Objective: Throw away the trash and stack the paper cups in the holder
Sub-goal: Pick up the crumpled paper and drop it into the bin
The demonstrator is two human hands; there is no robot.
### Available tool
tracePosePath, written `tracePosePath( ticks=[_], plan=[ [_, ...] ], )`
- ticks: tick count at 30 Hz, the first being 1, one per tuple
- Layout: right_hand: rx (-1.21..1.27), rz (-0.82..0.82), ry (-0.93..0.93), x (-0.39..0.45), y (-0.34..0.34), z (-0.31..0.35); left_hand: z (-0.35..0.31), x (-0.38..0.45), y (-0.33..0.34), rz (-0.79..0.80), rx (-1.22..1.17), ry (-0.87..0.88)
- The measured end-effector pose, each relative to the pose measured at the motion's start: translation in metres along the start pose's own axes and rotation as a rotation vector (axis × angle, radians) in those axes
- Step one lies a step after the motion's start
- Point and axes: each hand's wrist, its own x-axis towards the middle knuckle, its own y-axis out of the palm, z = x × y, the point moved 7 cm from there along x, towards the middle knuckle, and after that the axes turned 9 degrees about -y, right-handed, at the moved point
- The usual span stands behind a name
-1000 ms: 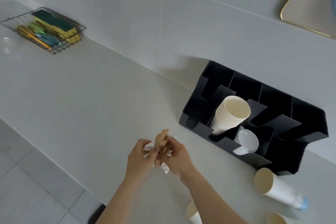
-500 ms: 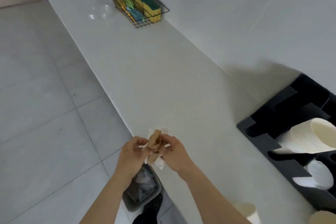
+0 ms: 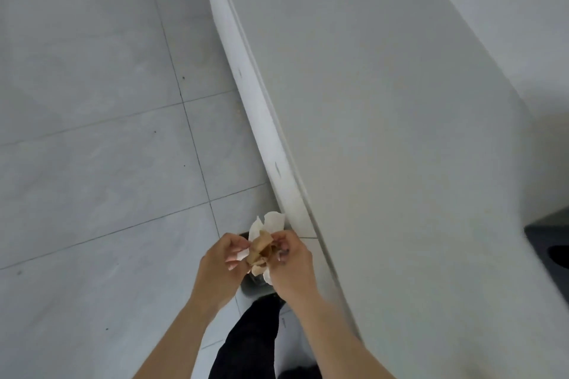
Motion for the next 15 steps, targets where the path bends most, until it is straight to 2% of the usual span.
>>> tracePosePath(
  ticks=[4, 15],
  plan=[
    [-0.034, 0.029, 0.123, 0.009, 0.021, -0.054, 0.044, 0.026, 0.023, 0.008, 0.03, -0.048],
    [-0.209, 0.054, 0.225, 0.068, 0.086, -0.214, 0.166, 0.139, 0.1, 0.045, 0.269, -0.031]
  ],
)
